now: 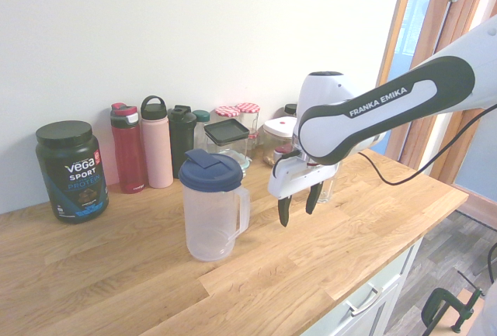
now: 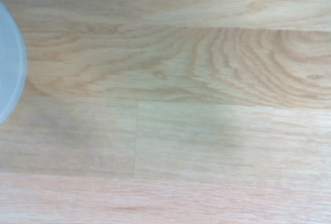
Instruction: Pour me some water
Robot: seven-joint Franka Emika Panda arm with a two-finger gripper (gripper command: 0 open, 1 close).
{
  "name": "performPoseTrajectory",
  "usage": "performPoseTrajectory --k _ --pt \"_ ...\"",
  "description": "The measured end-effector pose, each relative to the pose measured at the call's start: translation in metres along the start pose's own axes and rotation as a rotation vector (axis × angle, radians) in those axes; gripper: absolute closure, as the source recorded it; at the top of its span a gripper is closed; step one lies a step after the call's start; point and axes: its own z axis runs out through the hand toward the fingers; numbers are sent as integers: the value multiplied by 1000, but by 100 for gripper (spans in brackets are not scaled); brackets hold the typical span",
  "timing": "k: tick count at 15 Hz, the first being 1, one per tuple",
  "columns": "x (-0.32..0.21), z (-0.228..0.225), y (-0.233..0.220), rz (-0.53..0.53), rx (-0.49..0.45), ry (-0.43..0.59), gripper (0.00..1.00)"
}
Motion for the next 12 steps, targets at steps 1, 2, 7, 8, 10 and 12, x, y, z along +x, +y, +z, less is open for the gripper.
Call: performPoseTrajectory --k 1,2,7,8,10,12 --pt "0 1 0 3 -2 -1 0" --pt "2 3 1 13 -8 -4 0" --pt "-39 -71 -6 -105 108 47 0" --pt "-55 -88 -5 -151 142 51 0" --pt "-86 -112 -6 -229 195 65 0" --pt "-116 -118 -16 -290 228 79 0"
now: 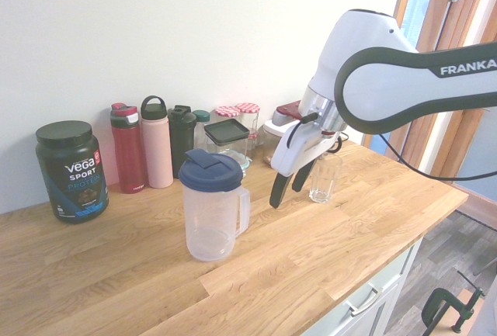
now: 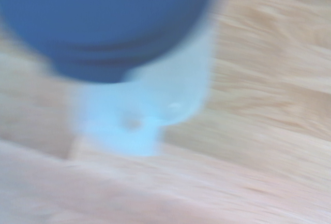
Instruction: Pour me some water
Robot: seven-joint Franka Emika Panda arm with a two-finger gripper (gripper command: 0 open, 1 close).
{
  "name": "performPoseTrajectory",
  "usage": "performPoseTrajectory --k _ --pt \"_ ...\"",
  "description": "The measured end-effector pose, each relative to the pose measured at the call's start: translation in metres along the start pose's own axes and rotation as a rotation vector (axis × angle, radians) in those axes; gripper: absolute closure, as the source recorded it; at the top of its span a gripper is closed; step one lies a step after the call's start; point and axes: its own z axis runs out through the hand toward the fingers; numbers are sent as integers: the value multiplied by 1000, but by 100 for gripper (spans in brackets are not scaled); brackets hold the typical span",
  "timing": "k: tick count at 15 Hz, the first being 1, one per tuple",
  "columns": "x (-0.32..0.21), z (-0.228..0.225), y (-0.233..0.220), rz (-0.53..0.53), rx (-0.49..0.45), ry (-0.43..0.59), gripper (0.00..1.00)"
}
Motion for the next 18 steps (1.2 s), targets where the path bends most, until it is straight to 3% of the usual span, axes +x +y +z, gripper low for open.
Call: performPoseTrajectory --k 3,6,7,11,18 --pt "-31 8 -29 -84 40 56 0" --pt "-39 26 -46 -53 60 112 0" --pt "-36 35 -48 -26 57 123 100" --pt "-14 67 -53 63 44 178 100" --pt "4 73 -64 83 54 192 100"
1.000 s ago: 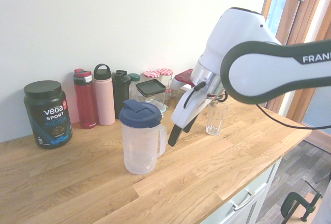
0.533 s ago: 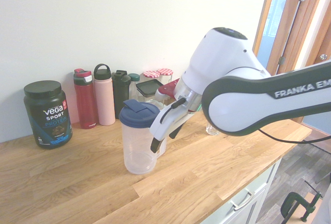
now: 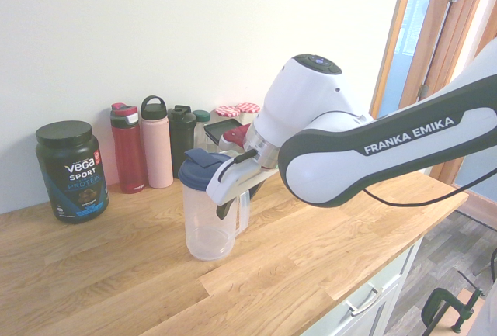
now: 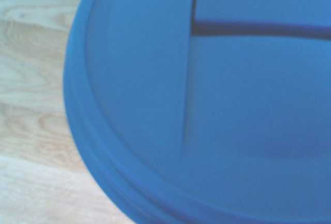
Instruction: Pour me some water
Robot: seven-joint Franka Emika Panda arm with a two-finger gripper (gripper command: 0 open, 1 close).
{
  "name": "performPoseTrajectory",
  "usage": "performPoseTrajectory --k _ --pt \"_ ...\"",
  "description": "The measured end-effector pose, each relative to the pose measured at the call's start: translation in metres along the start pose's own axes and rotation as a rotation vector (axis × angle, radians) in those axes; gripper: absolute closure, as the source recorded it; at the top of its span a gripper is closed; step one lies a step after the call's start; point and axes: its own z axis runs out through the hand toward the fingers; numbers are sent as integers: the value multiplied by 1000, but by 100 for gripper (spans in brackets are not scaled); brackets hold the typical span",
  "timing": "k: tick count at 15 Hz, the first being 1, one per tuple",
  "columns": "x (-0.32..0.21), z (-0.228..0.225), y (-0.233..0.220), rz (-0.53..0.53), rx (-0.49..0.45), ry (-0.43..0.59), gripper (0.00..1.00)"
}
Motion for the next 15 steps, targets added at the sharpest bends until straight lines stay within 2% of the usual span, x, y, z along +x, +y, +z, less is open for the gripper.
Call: performPoseTrajectory --k 15 --pt "0 -7 3 1 -8 -12 100"
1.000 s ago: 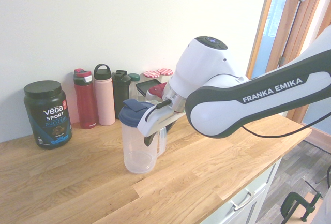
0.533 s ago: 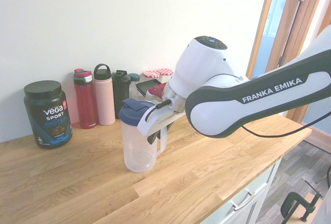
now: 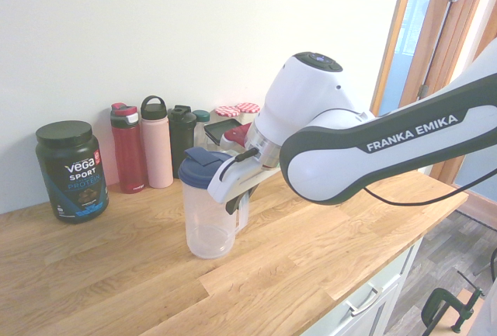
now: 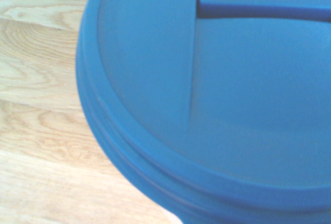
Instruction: Pour me some water
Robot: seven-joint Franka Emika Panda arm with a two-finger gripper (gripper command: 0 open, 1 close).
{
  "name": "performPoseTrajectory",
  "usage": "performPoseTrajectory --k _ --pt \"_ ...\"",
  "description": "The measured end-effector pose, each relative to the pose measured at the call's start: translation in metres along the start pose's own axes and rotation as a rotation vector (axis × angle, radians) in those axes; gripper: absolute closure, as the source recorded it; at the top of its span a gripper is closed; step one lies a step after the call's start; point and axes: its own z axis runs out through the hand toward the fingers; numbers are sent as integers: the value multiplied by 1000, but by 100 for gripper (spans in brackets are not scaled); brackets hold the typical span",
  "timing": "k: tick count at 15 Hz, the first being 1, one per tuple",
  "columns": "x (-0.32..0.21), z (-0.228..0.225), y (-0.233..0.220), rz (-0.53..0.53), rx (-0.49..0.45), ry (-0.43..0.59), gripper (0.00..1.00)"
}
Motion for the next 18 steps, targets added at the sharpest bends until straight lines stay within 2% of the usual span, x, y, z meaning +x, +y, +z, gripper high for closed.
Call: performPoseTrajectory --k 4,7,12,14,18 --pt "7 -42 12 -9 14 -2 100" --pt "20 -92 47 -47 -7 -41 100" --pt "63 -157 152 -123 -25 -86 100" --pt "83 -161 200 -200 -30 -106 100" --pt "115 -167 295 -322 28 -170 100"
